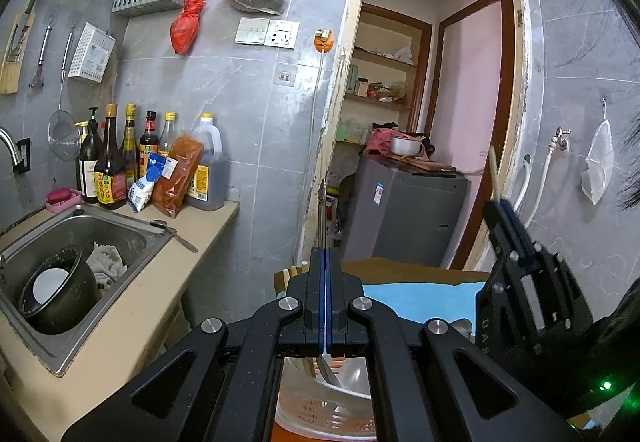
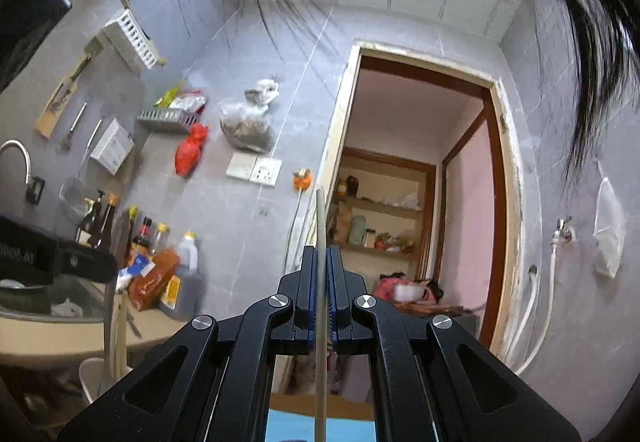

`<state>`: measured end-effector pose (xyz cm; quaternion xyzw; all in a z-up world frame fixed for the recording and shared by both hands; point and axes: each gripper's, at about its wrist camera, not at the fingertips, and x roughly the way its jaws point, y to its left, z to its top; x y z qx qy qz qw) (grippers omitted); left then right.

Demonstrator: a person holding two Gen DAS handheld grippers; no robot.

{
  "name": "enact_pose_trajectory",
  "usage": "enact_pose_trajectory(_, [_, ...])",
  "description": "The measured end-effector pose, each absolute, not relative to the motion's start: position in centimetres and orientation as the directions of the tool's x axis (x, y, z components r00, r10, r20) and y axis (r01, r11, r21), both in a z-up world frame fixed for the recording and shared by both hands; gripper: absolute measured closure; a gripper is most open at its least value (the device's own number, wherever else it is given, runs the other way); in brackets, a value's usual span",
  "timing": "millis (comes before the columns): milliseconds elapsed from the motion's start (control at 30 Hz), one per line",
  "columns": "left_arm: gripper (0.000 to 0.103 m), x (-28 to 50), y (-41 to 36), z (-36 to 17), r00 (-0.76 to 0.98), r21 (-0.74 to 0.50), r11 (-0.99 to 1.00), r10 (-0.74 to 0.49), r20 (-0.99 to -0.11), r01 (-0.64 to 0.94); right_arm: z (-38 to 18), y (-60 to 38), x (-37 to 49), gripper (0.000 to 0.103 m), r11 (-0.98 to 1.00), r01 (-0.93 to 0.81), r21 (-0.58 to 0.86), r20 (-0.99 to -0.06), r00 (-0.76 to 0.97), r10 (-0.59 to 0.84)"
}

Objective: Organize utensils

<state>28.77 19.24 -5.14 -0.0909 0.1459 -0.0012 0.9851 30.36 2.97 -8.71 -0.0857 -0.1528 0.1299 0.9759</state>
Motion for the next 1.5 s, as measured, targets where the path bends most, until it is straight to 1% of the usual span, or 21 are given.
enact_pose_trajectory(233, [0.103,28.9,19.0,-5.3,0.952,-0.183,0.983,-0.041,-0.303,-0.016,-9.4,1.9,30.6,0.1,0.954,-0.246,-0.171,0.221,0.934,0.28])
enact_pose_trajectory(433, [0.103,29.3,18.6,-5.8,0.937,-0.204,0.979,-0.095,-0.335,0.026,-9.6,0.7,30.8,0.098,0.946,-0.297,-0.129,0.125,0.942,0.313])
enact_pose_trajectory(533, [0.103,29.4,18.6,-6.2,0.929,-0.245,0.969,-0.123,-0.348,0.036,-9.4,0.1,30.7,0.092,0.941,-0.324,-0.101,0.072,0.94,0.332])
enact_pose_trajectory(567, [0.103,29.4,18.7,-6.3,0.926,-0.266,0.963,-0.136,-0.353,0.04,-9.3,-0.1,30.7,0.084,0.939,-0.333,-0.089,0.055,0.939,0.339])
enact_pose_trajectory(600, [0.103,29.4,18.7,-6.4,0.924,-0.279,0.959,-0.144,-0.355,0.042,-9.2,-0.3,30.7,0.08,0.937,-0.341,-0.078,0.041,0.938,0.345])
enact_pose_trajectory(733, [0.102,29.3,18.6,-6.3,0.915,-0.321,0.946,-0.166,-0.367,0.043,-8.6,-1.3,30.5,0.078,0.928,-0.37,-0.042,-0.008,0.929,0.37])
enact_pose_trajectory(767, [0.096,29.1,18.5,-6.0,0.917,-0.326,0.944,-0.167,-0.363,0.044,-8.3,-1.6,30.5,0.075,0.927,-0.373,-0.033,-0.016,0.928,0.373])
enact_pose_trajectory(800, [0.086,29.0,18.3,-5.8,0.919,-0.328,0.944,-0.166,-0.358,0.043,-8.0,-2.0,30.4,0.072,0.926,-0.376,-0.02,-0.023,0.926,0.376])
enact_pose_trajectory(833, [0.08,28.8,18.2,-5.5,0.923,-0.332,0.942,-0.163,-0.348,0.041,-7.7,-2.5,30.3,0.064,0.926,-0.378,-0.005,-0.027,0.926,0.378])
enact_pose_trajectory(867, [0.073,28.5,18.0,-5.2,0.928,-0.338,0.94,-0.16,-0.335,0.04,-7.3,-3.1,30.4,0.051,0.926,-0.377,0.016,-0.035,0.926,0.377])
enact_pose_trajectory(933, [0.071,28.3,17.6,-4.6,0.933,-0.343,0.938,-0.156,-0.324,0.038,-6.5,-4.3,30.5,0.044,0.926,-0.375,0.048,-0.048,0.925,0.377])
enact_pose_trajectory(967, [0.067,28.2,17.1,-4.2,0.935,-0.337,0.941,-0.149,-0.321,0.035,-6.1,-5.0,30.5,0.039,0.927,-0.371,0.059,-0.056,0.925,0.375])
enact_pose_trajectory(1000, [0.058,28.1,16.6,-3.7,0.939,-0.326,0.945,-0.137,-0.317,0.028,-5.6,-5.8,30.5,0.036,0.926,-0.372,0.071,-0.061,0.925,0.376])
enact_pose_trajectory(1033, [0.055,27.9,16.2,-3.4,0.942,-0.318,0.948,-0.129,-0.309,0.025,-5.3,-6.5,30.5,0.027,0.925,-0.371,0.082,-0.066,0.924,0.376])
enact_pose_trajectory(1067, [0.046,27.8,15.7,-3.1,0.946,-0.313,0.95,-0.124,-0.3,0.025,-4.8,-7.4,30.5,0.02,0.926,-0.367,0.092,-0.071,0.925,0.374])
enact_pose_trajectory(1100, [0.038,27.7,15.1,-2.7,0.95,-0.307,0.951,-0.118,-0.288,0.025,-4.4,-8.3,30.5,0.018,0.926,-0.364,0.099,-0.076,0.925,0.372])
enact_pose_trajectory(1133, [0.034,27.5,14.4,-2.3,0.954,-0.301,0.953,-0.111,-0.278,0.023,-4.0,-9.1,30.5,0.014,0.927,-0.36,0.103,-0.082,0.926,0.369])
enact_pose_trajectory(1200, [0.02,27.3,13.1,-1.7,0.961,-0.287,0.958,-0.096,-0.261,0.018,-3.3,-11.1,30.4,0.003,0.931,-0.347,0.116,-0.085,0.93,0.357])
enact_pose_trajectory(1233, [0.019,27.2,12.2,-1.3,0.964,-0.278,0.961,-0.087,-0.25,0.015,-3.1,-12.0,30.3,0.0,0.932,-0.342,0.122,-0.085,0.932,0.354])
enact_pose_trajectory(1333, [0.008,27.3,9.7,-0.7,0.97,-0.247,0.969,-0.074,-0.234,0.014,-2.5,-14.6,30.1,0.0,0.942,-0.316,0.114,-0.098,0.94,0.327])
enact_pose_trajectory(1500, [0.007,27.5,5.3,-0.2,0.97,-0.215,0.975,-0.109,-0.219,0.061,-2.2,-19.3,29.7,0.0,0.956,-0.273,0.102,-0.125,0.95,0.285])
